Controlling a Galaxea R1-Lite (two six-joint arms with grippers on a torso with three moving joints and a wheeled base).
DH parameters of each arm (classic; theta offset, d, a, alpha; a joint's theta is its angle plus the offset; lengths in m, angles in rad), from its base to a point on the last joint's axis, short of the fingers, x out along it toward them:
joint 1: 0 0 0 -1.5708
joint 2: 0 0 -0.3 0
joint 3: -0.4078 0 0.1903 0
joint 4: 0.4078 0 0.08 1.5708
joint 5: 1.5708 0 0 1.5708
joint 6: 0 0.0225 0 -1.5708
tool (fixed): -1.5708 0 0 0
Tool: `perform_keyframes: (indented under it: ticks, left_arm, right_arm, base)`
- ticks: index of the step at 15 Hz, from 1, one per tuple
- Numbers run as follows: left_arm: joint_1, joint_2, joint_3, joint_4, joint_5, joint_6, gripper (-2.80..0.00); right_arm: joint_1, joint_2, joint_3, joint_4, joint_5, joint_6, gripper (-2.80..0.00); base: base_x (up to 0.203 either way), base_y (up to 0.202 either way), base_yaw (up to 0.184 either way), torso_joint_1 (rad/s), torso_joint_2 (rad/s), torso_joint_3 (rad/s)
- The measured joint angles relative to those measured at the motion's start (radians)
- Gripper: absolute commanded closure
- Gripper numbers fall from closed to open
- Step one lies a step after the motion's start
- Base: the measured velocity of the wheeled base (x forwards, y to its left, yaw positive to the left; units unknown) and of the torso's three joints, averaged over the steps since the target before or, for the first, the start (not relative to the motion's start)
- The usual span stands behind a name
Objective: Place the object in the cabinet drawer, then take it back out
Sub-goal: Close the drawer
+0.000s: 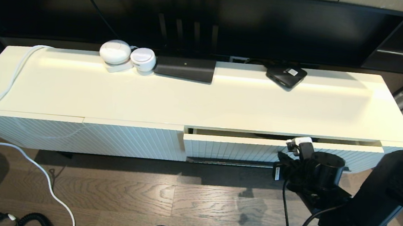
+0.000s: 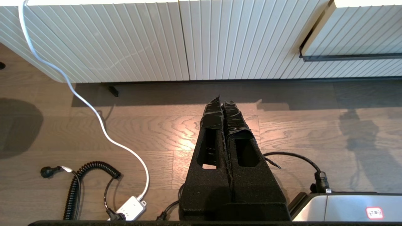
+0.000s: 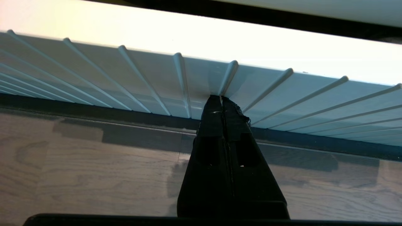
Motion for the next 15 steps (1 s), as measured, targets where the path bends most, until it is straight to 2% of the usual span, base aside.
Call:
perform_keyframes:
  ticks: [9,15]
  left_arm:
    - [0.000,0.000,0.000,0.000,0.000,0.000,0.00]
    - [0.000,0.000,0.000,0.000,0.000,0.000,0.00]
  right_arm:
    - [-0.002,0.044,-0.097,0.007,-0.020,-0.001,0.00]
    - [-0.004,0.023,-0.069,0.005,-0.021,-0.015,0.00]
  base:
    - [0.000,0.000,0.000,0.000,0.00,0.000]
    - [0.000,0.000,0.000,0.000,0.00,0.000]
